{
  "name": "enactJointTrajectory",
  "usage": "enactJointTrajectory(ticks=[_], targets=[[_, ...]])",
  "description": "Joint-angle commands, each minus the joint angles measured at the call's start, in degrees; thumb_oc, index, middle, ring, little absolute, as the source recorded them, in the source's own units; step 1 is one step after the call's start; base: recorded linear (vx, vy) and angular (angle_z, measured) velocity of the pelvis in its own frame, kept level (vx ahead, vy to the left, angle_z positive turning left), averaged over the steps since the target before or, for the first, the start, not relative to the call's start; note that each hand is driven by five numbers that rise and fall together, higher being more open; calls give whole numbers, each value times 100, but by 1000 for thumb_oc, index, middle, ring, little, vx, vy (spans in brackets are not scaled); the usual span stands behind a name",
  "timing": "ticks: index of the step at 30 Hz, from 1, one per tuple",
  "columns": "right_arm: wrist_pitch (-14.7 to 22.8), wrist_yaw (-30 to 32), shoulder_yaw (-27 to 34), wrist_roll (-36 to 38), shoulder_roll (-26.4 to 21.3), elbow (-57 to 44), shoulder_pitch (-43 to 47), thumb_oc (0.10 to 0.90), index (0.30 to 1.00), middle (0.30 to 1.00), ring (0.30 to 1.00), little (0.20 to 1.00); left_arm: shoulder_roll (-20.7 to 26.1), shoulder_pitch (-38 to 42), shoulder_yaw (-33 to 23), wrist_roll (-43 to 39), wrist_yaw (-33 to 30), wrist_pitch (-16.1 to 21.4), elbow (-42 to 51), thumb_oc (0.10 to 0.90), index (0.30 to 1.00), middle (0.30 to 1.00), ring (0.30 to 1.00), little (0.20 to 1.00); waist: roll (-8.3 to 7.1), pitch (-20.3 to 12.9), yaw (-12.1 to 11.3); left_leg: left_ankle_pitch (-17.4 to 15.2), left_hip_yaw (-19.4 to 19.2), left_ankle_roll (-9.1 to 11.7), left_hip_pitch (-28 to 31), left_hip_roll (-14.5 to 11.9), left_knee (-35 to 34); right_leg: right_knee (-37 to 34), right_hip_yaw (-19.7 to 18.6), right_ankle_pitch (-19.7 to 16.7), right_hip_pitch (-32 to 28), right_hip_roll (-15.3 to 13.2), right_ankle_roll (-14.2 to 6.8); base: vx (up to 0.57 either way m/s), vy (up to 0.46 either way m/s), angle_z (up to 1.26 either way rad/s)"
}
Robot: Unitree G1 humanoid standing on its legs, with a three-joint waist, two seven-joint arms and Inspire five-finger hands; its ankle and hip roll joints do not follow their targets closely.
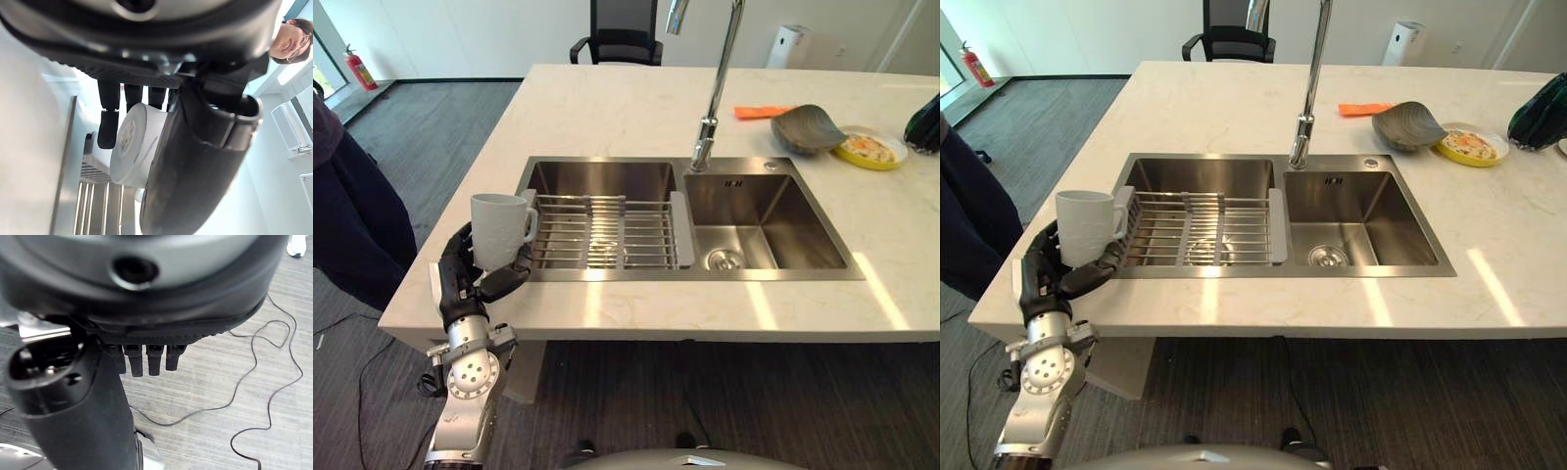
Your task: Place the dishes in the dishwasher.
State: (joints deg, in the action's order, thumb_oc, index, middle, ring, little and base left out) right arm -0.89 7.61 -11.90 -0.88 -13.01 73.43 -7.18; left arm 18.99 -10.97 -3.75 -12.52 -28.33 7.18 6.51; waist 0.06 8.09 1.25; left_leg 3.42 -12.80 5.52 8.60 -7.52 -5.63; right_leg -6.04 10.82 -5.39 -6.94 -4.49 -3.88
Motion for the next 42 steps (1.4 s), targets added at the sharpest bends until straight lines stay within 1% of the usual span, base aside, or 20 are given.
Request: enactJointTrajectory(ticks=[1,9,13,14,15,17,21,22,24,26,27,28,30,32,35,36,37,39,40,42], targets=[[99,230,-29,137,-146,245,206,800,900,900,900,900,294,1104,-331,378,-201,789,624,400,300,300,300,300,-108,35,129,-507,180,76,-11,73,63,104,444,697,-233,-394,-477,6,-21,3],[193,250,-199,41,-200,146,290,800,900,900,900,900,294,969,-586,462,-414,952,857,400,300,300,300,300,-65,164,-67,-318,335,159,-150,-97,373,104,372,816,-239,-247,-336,-44,-87,1],[361,445,-255,58,18,-58,84,800,900,900,900,900,340,931,-604,567,-598,1024,970,400,300,300,300,300,9,399,-232,228,654,358,-807,-125,444,104,624,824,-55,-202,-252,-193,-92,24],[366,536,-315,-71,-63,-72,136,800,900,900,900,900,357,1030,-543,666,-697,1054,1003,400,300,300,300,300,102,446,-339,743,798,571,-1236,-141,176,104,925,823,110,-261,-272,-284,-45,60],[319,637,-379,-234,-106,-19,194,800,900,900,900,900,331,1088,-474,674,-751,1072,1056,400,300,300,300,300,93,467,-403,829,1003,705,-1439,-227,133,104,1110,792,277,-362,-289,-436,-88,102],[354,829,-370,-314,-142,-21,287,800,900,900,900,900,296,1210,-333,685,-853,1083,1003,400,300,300,300,300,58,382,-235,644,864,650,-1318,-477,430,104,1402,695,638,-467,-236,-414,-111,103],[476,1091,-165,-301,-132,-121,110,800,900,900,900,900,341,1434,-3,943,-1134,1176,1088,400,300,300,300,300,162,111,298,402,-135,914,-339,-1265,1117,111,2019,696,656,-622,-235,-285,-7,160],[544,1131,-148,-222,-28,-280,44,800,900,900,900,900,412,1583,66,997,-1200,1225,1188,400,300,300,300,300,183,2,504,445,-663,948,190,-1466,1166,151,2419,489,729,-797,-246,-268,109,109],[541,1136,-153,-220,-21,-290,33,800,900,900,900,900,420,1583,70,1001,-1208,1221,1186,400,300,300,300,300,179,14,518,450,-658,948,219,-1463,1137,147,2437,483,701,-799,-259,-171,57,112],[474,1254,-296,-243,111,-279,37,800,900,900,900,900,364,1839,338,1057,-1275,1120,1183,400,300,300,300,300,192,-111,724,297,-1267,948,600,-1451,1092,203,2931,256,819,-1018,-244,-322,138,165],[474,1254,-296,-243,111,-279,37,800,900,900,900,900,364,1839,338,1057,-1275,1120,1183,400,300,300,300,300,192,-111,724,297,-1267,948,600,-1451,1092,203,2931,256,819,-1018,-244,-307,174,158],[433,1315,-369,-353,174,-216,72,800,900,900,900,900,302,1866,458,1061,-1245,1101,1268,400,300,300,300,300,221,-119,722,-9,-1304,948,648,-1311,946,227,3107,131,818,-1095,-326,-182,263,180],[296,1450,-517,-488,409,-119,141,800,900,900,900,900,458,2124,645,1352,-1195,858,1362,400,300,300,300,300,209,-77,747,-282,-1688,848,490,-1368,395,464,3386,-401,933,-1650,-641,-258,413,211],[220,1513,-497,-502,617,-59,201,800,900,900,900,900,424,2006,590,1415,-1144,828,1504,400,300,300,300,300,161,-46,610,-650,-1576,711,451,-1052,159,440,3489,-719,920,-2073,-926,-145,459,143],[167,1567,-550,-364,988,-73,303,800,900,900,900,900,374,1926,618,1490,-1129,720,1558,400,300,300,300,300,106,107,395,-841,-1160,330,135,-454,91,525,3236,-1049,789,-2440,-1087,-70,466,88],[167,1602,-506,-233,1092,-97,395,800,900,900,900,900,359,1954,817,1396,-1129,715,1552,400,300,300,300,300,113,167,452,-899,-901,242,39,-336,63,625,2707,-905,809,-2358,-1095,15,422,96],[169,1640,-512,-77,1167,-100,594,800,900,900,900,900,360,2056,1095,1305,-1156,781,1488,400,300,300,300,300,73,237,603,-865,-627,145,-52,-158,63,767,1690,-718,996,-2165,-1040,142,412,165],[84,1611,-656,30,1237,14,795,800,900,900,900,900,416,2305,1392,1253,-1065,835,1468,400,300,300,300,300,178,296,563,-887,-93,17,-13,56,63,846,398,-200,1045,-1590,-1010,190,407,190],[14,1599,-814,-33,1294,104,897,800,900,900,900,900,429,2408,1602,1277,-936,819,1442,400,300,300,300,300,245,299,438,-890,288,-59,-52,199,63,795,112,81,985,-1234,-930,186,272,135],[-15,1688,-801,224,1336,208,1116,800,900,900,900,900,424,2510,1739,1252,-822,816,1427,400,300,300,300,300,307,291,307,-857,1019,-136,-186,392,63,626,136,281,854,-929,-768,198,120,209]])
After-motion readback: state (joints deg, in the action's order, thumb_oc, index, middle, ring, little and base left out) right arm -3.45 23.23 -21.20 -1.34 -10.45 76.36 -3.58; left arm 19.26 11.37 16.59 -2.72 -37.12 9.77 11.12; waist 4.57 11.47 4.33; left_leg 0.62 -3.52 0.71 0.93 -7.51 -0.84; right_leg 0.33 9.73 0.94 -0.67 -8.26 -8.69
